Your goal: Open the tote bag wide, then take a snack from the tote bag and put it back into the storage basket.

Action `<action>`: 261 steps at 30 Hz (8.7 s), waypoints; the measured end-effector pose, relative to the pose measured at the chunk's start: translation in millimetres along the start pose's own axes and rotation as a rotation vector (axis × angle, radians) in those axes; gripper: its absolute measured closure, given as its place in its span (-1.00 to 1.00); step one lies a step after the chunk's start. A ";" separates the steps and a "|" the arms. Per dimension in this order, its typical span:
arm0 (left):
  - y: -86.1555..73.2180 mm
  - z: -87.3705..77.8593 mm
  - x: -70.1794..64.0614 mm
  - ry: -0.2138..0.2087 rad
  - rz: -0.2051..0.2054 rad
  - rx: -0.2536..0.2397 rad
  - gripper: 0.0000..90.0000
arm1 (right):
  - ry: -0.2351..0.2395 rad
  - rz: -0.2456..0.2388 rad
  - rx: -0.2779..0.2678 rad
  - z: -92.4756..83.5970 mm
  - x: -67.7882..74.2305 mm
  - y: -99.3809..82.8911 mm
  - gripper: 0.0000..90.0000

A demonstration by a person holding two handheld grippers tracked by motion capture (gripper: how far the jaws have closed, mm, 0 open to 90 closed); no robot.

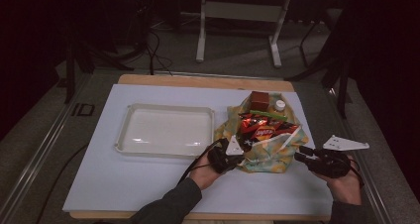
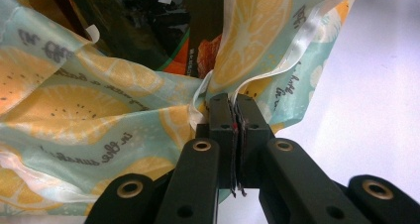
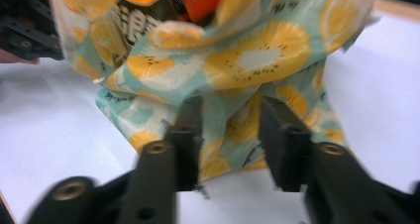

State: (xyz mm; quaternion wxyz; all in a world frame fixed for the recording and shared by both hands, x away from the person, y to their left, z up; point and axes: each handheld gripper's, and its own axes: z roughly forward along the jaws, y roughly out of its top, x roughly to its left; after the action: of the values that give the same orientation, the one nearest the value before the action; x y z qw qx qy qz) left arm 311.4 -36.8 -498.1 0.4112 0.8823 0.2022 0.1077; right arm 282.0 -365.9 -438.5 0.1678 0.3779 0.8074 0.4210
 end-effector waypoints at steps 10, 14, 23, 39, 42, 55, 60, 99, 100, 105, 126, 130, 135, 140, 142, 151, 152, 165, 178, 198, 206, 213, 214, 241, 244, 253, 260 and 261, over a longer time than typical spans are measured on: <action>1.7 0.0 -1.0 0.003 0.003 -0.008 0.93 | -0.125 0.003 -0.138 -14.7 11.4 23.4 0.25; 3.3 -2.1 -1.9 0.002 0.006 -0.023 0.93 | -0.139 -0.004 -0.179 -18.0 10.5 22.1 0.95; 6.3 1.5 -1.4 0.010 0.005 -0.015 0.91 | -0.075 -0.006 0.010 -1.0 -10.4 -7.8 1.00; 4.8 12.5 10.2 0.070 -0.037 0.025 0.89 | -0.045 0.041 0.131 20.3 -21.9 -23.9 0.52; 3.3 11.7 12.2 0.077 -0.044 0.030 0.87 | -0.052 0.045 0.121 13.3 -24.1 -22.6 0.39; -2.4 4.2 16.4 0.064 -0.084 0.002 0.81 | -0.018 0.023 0.094 -5.3 -30.3 -29.7 0.26; -6.0 0.6 16.4 0.060 -0.101 -0.013 0.77 | 0.016 0.004 0.074 -17.0 -32.6 -33.6 0.24; -29.1 -65.6 45.3 0.151 -0.221 -0.117 0.38 | -0.080 0.036 -0.018 4.7 -21.0 -2.1 0.19; -25.3 -66.1 47.2 0.158 -0.228 -0.125 0.38 | -0.086 0.046 -0.017 7.8 -20.8 -1.4 0.19; -15.6 -62.7 48.1 0.155 -0.219 -0.138 0.33 | -0.083 0.060 -0.025 17.5 -19.0 2.4 0.18; 15.2 -12.4 55.0 0.193 -0.330 -0.137 0.09 | -0.149 0.148 -0.037 44.1 -25.7 6.6 0.40; 14.5 -6.4 58.6 0.211 -0.347 -0.112 0.49 | -0.144 0.149 -0.032 47.7 -27.4 6.4 0.76; 10.3 7.9 58.8 0.242 -0.303 -0.031 0.77 | -0.159 0.136 0.012 58.3 -28.6 5.4 0.99; 6.7 11.8 57.5 0.248 -0.290 -0.008 0.89 | -0.166 0.126 0.054 66.8 -29.5 0.5 1.00; 4.7 12.7 59.0 0.246 -0.296 0.001 0.91 | -0.170 0.132 0.068 70.0 -31.5 -3.1 1.00; 1.0 12.4 58.3 0.252 -0.307 0.015 0.92 | -0.226 0.133 0.160 78.1 -36.9 -22.0 1.00; 0.2 11.7 57.9 0.249 -0.310 0.009 0.92 | -0.226 0.133 0.160 78.1 -36.9 -22.0 1.00; -7.9 4.2 49.6 0.235 -0.342 -0.050 0.86 | -0.154 0.025 0.068 42.3 -9.4 -16.3 0.48; -11.9 -1.7 49.5 0.226 -0.348 -0.073 0.81 | 0.008 -0.103 0.007 18.3 30.2 -9.3 0.21; -15.8 -6.9 46.1 0.192 -0.346 -0.105 0.78 | -0.007 -0.142 0.178 86.5 33.1 -37.1 0.74; -18.9 -15.9 45.5 0.176 -0.348 -0.131 0.75 | -0.005 -0.136 0.189 94.0 33.1 -43.2 0.79; -20.4 -27.0 45.4 0.152 -0.342 -0.143 0.73 | 0.012 -0.093 0.138 92.4 29.6 -50.9 0.80; -20.8 -29.0 45.5 0.146 -0.341 -0.144 0.72 | 0.012 -0.087 0.134 92.4 29.3 -51.5 0.80; 0.6 -55.5 45.6 0.030 -0.266 -0.185 0.35 | 0.027 -0.089 0.110 91.8 27.4 -54.8 0.79; 4.5 -56.4 45.0 0.031 -0.266 -0.195 0.25 | 0.030 -0.090 0.109 91.6 27.0 -55.3 0.78; 18.1 -55.3 38.6 0.012 -0.234 -0.214 0.08 | 0.032 -0.090 0.107 91.3 26.8 -55.6 0.78; 29.5 -51.9 35.3 0.008 -0.225 -0.226 0.06 | 0.039 -0.086 0.103 91.2 26.2 -56.1 0.78; 31.3 -51.5 34.7 0.007 -0.223 -0.228 0.05 | 0.038 -0.086 0.103 91.2 26.3 -56.1 0.77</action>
State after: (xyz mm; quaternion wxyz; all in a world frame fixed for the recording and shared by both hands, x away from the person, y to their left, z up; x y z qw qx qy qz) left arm 332.5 -4.3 -440.3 0.5174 0.8016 0.2866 0.0867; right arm 292.2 -315.9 -536.3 0.1507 0.3427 0.8466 0.3784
